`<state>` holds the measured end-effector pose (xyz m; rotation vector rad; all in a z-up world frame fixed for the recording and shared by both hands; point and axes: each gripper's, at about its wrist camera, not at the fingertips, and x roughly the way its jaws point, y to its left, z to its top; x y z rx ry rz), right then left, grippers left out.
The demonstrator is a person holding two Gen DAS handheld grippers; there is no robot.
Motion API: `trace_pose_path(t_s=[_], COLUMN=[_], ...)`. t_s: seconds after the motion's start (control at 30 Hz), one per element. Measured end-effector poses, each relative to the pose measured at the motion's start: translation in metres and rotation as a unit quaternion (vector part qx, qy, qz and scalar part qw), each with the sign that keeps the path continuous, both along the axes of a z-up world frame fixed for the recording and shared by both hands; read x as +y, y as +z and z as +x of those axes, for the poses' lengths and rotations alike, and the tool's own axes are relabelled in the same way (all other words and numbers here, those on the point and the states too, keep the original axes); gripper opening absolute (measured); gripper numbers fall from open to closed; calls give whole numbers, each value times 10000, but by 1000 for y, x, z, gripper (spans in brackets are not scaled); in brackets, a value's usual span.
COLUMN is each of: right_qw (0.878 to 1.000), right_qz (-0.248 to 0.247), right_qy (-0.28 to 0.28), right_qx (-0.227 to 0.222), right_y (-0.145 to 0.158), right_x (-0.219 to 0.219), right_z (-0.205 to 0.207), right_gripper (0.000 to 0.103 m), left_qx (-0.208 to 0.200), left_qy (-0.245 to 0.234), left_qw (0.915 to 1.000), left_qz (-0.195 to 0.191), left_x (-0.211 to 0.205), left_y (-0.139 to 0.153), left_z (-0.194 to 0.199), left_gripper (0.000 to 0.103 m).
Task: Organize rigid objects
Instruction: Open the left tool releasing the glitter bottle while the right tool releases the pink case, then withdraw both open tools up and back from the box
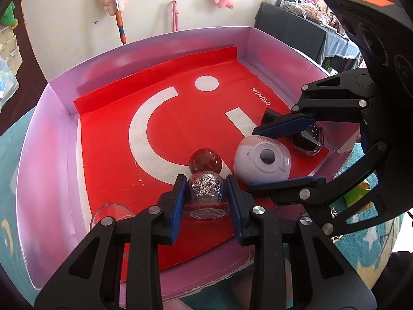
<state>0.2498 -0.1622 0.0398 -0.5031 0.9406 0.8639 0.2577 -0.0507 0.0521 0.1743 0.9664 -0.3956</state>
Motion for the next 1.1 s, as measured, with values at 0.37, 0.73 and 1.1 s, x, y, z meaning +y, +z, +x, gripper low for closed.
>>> trace_pose_path(t_s=[0.37, 0.73, 1.1], right_qw=[9996, 9978, 9838], right_qz=[35, 304, 1004], right_qy=[-274, -567, -1338], right_qx=[106, -133, -649], right_y=[-2, 24, 80], right_x=[-2, -17, -45], right_z=[8, -8, -63], right_gripper=[55, 61, 82], left_qx=[-146, -510, -1398], left_qy=[68, 214, 638], left_qw=[9999, 9981, 9861], left_qz=[-53, -269, -628], left_x=[4, 12, 35], left_y=[5, 33, 86], left_z=[-2, -19, -93], left_gripper=[56, 60, 80])
